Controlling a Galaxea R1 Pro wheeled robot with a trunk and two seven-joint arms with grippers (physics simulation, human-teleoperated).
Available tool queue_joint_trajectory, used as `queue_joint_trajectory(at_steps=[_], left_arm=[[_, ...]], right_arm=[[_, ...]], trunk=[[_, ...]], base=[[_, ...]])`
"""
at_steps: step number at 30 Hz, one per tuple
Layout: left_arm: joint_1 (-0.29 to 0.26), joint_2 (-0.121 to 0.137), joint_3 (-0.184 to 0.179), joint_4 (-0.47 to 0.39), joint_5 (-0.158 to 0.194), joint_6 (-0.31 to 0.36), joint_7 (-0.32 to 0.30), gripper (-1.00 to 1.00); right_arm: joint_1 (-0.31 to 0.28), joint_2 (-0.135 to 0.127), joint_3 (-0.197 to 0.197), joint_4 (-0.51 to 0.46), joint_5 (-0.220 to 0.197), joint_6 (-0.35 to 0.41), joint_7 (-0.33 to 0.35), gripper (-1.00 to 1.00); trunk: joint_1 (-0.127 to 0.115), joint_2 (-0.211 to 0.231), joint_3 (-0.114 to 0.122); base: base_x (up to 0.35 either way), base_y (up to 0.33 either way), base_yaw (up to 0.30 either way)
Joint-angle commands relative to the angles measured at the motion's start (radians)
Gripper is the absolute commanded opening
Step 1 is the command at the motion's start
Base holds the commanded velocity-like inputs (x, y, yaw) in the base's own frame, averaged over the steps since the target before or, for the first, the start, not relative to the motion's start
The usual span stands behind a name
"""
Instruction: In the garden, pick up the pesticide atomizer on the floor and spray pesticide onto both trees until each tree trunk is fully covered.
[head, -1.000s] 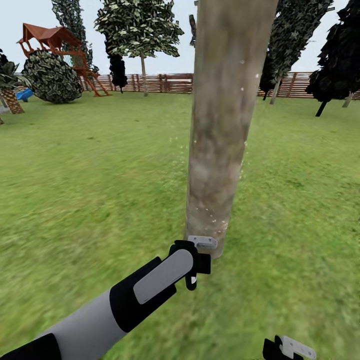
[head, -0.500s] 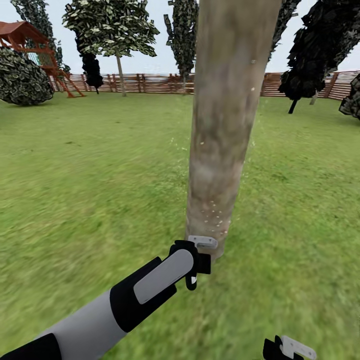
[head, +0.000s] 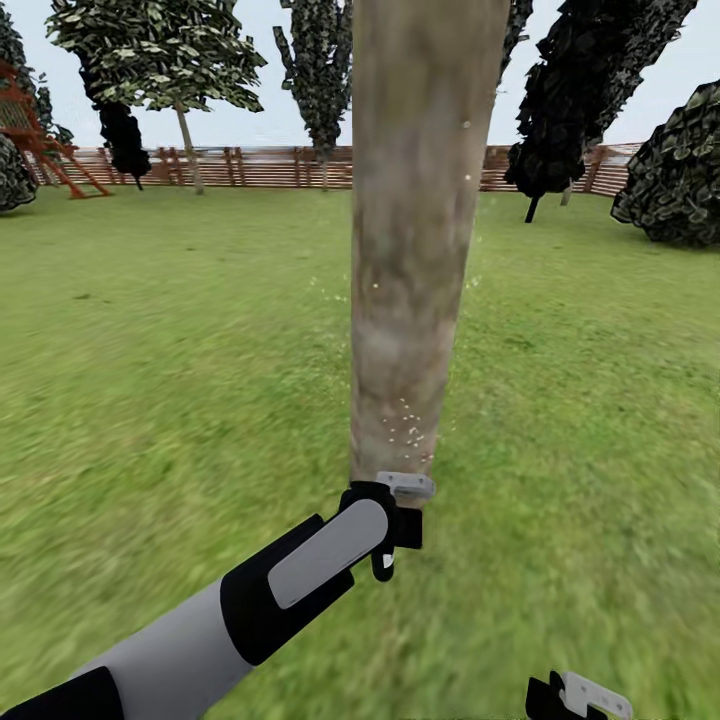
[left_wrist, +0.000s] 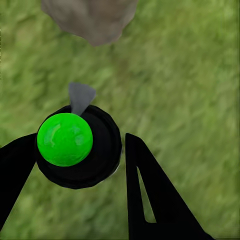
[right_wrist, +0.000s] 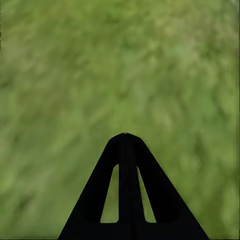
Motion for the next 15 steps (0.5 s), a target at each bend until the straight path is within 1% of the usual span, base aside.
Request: queue_joint_trajectory(at_steps=[1,5,7,9,11,13,14,15], left_arm=[[-0.001,0.000,0.000,-0.001,0.005,0.010,0.007,-1.00],[-0.002,0.002,-0.001,-0.002,0.005,0.010,0.008,-1.00],[-0.002,0.002,-0.001,-0.004,0.005,0.015,0.019,-1.00],[-0.002,0.001,-0.001,-0.004,0.010,0.018,0.053,-1.00],[-0.003,-0.003,-0.002,-0.005,0.018,0.021,0.124,-1.00],[-0.009,-0.006,-0.003,-0.009,0.021,0.022,0.146,-1.00],[-0.013,-0.008,-0.003,-0.010,0.030,0.023,0.151,-1.00],[-0.024,-0.009,-0.003,-0.011,0.049,0.023,0.155,-1.00]], right_arm=[[-0.001,0.001,-0.001,0.000,0.006,-0.002,-0.001,-1.00],[-0.001,0.001,0.003,-0.002,0.006,-0.003,-0.001,-1.00],[-0.001,0.002,0.003,-0.002,0.006,-0.003,-0.002,-1.00],[-0.001,0.002,0.003,-0.002,0.006,-0.003,-0.002,-1.00],[-0.001,0.002,0.000,-0.002,0.005,-0.002,-0.003,-1.00],[-0.001,0.002,0.000,-0.001,0.005,-0.002,-0.003,-1.00],[-0.001,0.002,0.000,-0.001,0.004,-0.001,-0.003,-1.00],[-0.001,0.002,0.000,-0.001,0.004,-0.001,-0.003,-1.00]], trunk=[[0.000,0.000,-0.001],[0.000,0.000,-0.001],[0.000,0.000,-0.001],[0.000,0.000,-0.001],[0.000,0.000,-0.001],[0.000,0.000,-0.001],[0.000,0.000,-0.001],[0.000,0.000,-0.001]], base=[[0.000,0.146,-0.094],[0.000,0.048,-0.031],[0.000,0.008,-0.005],[0.000,0.003,-0.002],[0.000,0.001,0.000],[0.000,0.000,0.000],[0.000,0.000,0.000],[0.000,0.000,0.000]])
